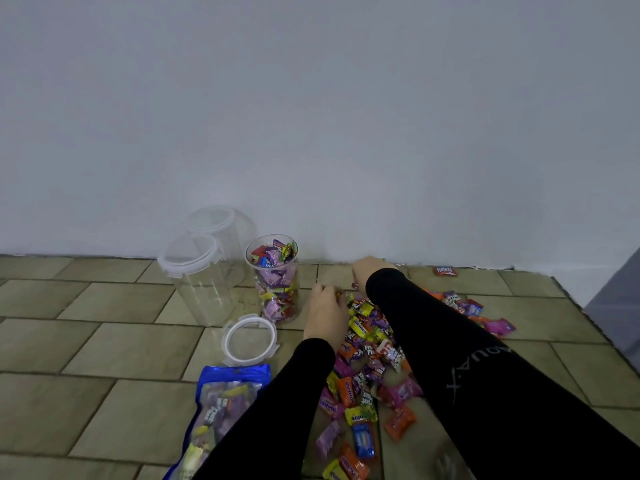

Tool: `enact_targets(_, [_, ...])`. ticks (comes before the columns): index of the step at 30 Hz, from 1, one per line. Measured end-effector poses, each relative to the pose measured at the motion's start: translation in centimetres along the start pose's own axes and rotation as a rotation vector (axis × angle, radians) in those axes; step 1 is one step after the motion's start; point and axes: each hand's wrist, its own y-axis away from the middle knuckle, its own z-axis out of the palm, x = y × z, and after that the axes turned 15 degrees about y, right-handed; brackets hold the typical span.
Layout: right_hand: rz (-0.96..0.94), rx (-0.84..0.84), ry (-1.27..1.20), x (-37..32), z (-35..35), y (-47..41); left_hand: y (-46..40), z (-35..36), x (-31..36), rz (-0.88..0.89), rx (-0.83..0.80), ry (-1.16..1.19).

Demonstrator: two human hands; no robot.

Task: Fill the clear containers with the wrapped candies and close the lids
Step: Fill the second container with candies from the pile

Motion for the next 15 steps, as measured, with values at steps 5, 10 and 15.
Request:
enact_targets(5, [-0.058, 0.071, 0.011, 1.2, -1.2, 2.1, 1.1, -0.4, 1.5, 0.014, 0.060, 0.090])
enact_targets(10, [-0.054, 0.160, -0.074, 3.3, -2.6, 4.9, 2.5, -0.1, 3.8, 0.041, 0.125, 0.184])
enact_targets(15, [-0.047, 0.229, -0.161, 6.0, -3.4, 8.5, 4.3, 0.9, 6.1, 0.038, 0.195, 0.325])
